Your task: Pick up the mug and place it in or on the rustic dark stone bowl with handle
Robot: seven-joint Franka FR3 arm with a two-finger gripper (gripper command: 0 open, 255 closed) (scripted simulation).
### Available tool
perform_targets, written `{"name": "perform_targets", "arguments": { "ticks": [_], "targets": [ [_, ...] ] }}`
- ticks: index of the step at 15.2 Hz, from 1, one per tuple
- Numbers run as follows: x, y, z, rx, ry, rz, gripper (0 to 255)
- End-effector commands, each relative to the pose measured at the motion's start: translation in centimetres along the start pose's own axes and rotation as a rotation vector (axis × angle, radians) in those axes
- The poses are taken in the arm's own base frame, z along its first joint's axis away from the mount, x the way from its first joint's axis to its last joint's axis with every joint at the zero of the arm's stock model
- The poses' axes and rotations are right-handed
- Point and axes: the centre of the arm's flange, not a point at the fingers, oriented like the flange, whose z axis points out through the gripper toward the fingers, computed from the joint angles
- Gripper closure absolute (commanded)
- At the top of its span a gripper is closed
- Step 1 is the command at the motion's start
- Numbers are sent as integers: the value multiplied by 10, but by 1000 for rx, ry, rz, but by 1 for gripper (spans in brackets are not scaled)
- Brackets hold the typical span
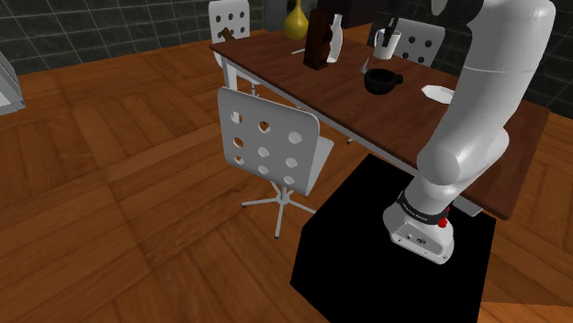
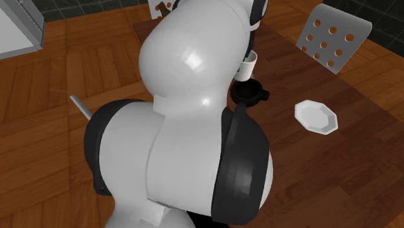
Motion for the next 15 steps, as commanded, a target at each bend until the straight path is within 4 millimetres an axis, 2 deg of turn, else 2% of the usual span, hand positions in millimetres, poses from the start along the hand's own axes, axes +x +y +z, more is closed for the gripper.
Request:
{"name": "perform_targets", "arguments": {
  "ticks": [1, 4, 15],
  "targets": [
    [-10, 25, -1, 0, 1, -4, 255],
    [-22, 59, -2, 0, 1, -4, 255],
    [-21, 56, 56, 0, 1, -4, 255]
  ]
}}
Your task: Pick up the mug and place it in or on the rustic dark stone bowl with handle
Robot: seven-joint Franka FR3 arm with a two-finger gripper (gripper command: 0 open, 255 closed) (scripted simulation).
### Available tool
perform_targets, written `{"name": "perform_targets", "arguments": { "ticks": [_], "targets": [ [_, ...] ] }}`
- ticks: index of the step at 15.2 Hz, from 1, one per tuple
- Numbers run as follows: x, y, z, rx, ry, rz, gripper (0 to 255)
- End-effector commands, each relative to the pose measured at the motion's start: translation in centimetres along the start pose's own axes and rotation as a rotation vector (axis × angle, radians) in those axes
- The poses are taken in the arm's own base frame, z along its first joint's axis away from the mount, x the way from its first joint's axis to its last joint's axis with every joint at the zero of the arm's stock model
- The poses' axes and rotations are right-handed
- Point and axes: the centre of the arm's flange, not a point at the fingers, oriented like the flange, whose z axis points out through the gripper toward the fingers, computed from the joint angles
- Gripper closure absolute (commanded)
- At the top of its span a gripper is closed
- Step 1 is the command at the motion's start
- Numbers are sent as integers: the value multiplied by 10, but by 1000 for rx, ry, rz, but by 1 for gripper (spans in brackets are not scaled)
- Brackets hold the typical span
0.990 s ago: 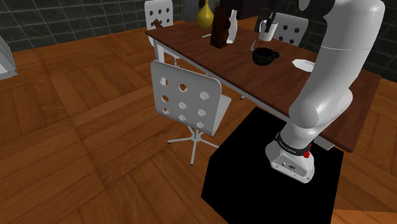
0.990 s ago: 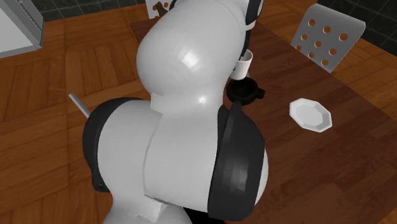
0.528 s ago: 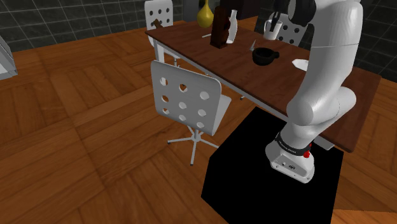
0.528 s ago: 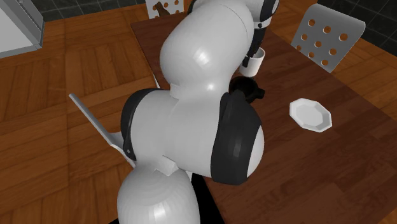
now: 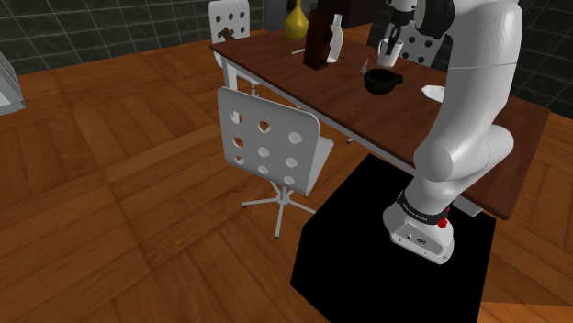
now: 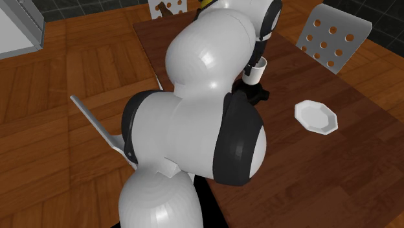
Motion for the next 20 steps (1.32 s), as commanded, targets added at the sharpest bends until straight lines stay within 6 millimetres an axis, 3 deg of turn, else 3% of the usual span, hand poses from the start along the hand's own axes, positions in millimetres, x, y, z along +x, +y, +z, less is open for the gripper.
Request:
{"name": "perform_targets", "arguments": {
  "ticks": [1, 7, 14, 15, 20],
  "targets": [
    [0, -2, 10, -1, 0, 0, 255],
    [1, -3, 42, -1, 0, 0, 255],
    [1, -3, 42, -1, 0, 0, 255],
    [1, -3, 42, -1, 0, 0, 0],
    [1, -3, 42, -1, 0, 0, 0]
  ]
}}
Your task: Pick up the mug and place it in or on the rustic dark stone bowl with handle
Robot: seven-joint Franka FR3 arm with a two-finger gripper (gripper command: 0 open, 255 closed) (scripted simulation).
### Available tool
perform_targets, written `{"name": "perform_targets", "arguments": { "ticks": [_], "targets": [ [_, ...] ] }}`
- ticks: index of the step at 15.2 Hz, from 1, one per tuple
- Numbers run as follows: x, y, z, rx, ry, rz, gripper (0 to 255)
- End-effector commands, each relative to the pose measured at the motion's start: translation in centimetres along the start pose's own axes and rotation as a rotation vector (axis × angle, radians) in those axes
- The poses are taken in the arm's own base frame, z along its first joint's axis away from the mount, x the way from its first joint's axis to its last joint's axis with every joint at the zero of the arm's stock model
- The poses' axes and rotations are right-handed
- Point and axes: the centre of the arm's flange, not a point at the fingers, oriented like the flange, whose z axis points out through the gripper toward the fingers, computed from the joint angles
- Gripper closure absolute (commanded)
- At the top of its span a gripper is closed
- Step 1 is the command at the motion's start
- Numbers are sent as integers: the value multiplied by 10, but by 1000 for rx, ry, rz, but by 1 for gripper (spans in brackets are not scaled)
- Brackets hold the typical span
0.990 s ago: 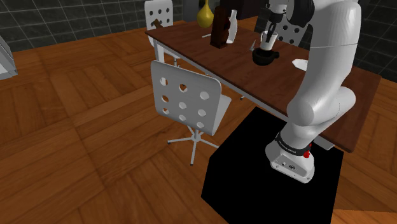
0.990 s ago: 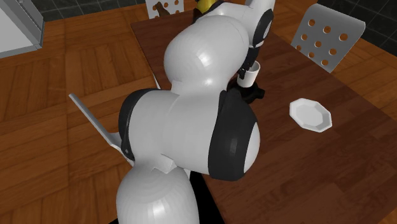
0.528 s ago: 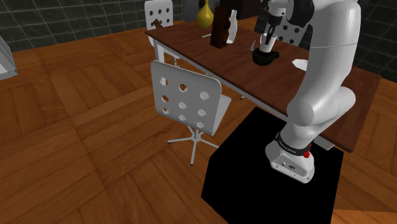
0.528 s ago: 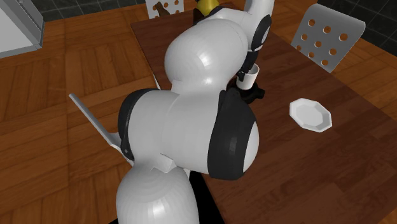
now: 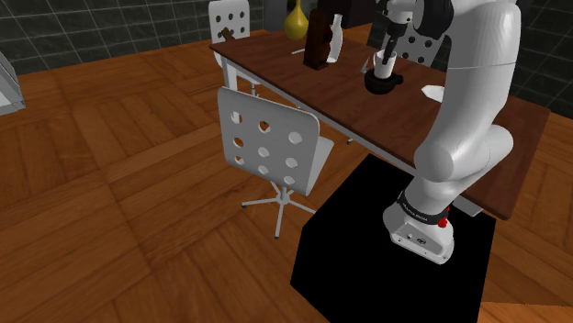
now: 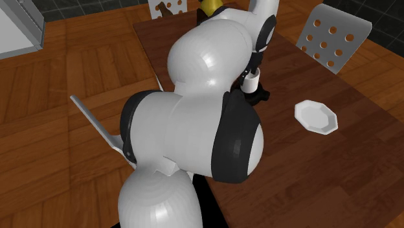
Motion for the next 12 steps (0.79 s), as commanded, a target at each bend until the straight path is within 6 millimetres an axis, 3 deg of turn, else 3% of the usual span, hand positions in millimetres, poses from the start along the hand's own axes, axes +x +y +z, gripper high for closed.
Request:
{"name": "perform_targets", "arguments": {
  "ticks": [1, 4, 12],
  "targets": [
    [0, 0, -13, 0, 0, 0, 0],
    [0, 0, -50, 0, 0, 0, 0],
    [0, 0, -50, 0, 0, 0, 0]
  ]
}}
